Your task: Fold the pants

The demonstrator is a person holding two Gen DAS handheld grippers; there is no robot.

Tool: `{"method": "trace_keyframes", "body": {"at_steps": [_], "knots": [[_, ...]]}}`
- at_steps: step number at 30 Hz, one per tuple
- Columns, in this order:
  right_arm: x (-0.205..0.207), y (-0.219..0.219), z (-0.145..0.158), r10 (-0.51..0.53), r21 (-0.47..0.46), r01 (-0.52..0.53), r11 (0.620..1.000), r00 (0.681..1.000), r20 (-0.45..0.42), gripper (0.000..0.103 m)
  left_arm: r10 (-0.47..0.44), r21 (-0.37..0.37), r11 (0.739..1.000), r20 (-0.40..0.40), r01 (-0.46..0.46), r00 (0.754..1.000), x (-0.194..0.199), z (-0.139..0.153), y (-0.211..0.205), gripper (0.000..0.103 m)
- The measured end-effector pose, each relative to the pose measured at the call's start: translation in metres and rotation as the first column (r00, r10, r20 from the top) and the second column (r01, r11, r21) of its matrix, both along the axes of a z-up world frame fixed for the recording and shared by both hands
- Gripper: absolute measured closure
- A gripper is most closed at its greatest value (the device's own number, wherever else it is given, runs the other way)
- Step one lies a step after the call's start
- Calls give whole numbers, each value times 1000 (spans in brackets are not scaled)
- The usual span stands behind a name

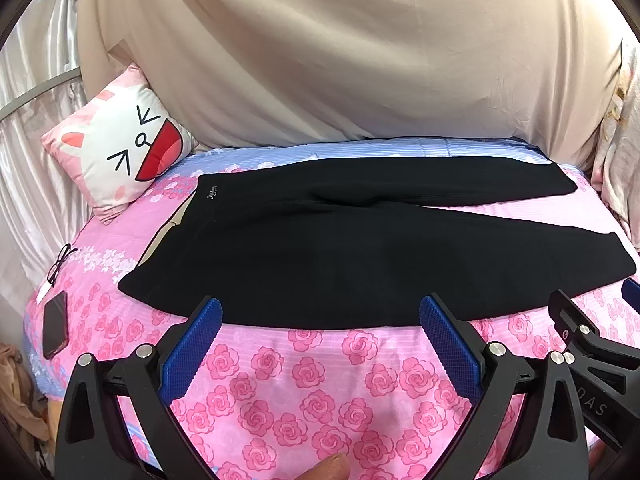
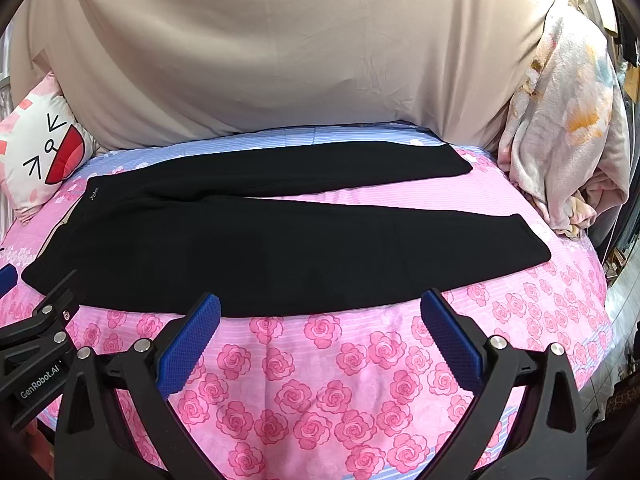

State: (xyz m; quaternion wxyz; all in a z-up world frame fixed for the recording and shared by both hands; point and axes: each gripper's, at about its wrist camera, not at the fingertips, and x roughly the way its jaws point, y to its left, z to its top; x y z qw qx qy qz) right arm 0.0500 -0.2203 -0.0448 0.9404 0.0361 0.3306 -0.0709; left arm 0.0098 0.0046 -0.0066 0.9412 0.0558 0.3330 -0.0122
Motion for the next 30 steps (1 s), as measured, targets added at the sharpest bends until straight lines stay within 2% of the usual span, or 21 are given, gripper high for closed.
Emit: {"method": "trace_keyframes", "body": {"at_steps": [30], "knots": [[2, -1, -1, 3, 6, -3, 1000, 1000, -11, 5, -2, 10, 1000, -5, 2, 1000, 2, -1, -5, 5]]}}
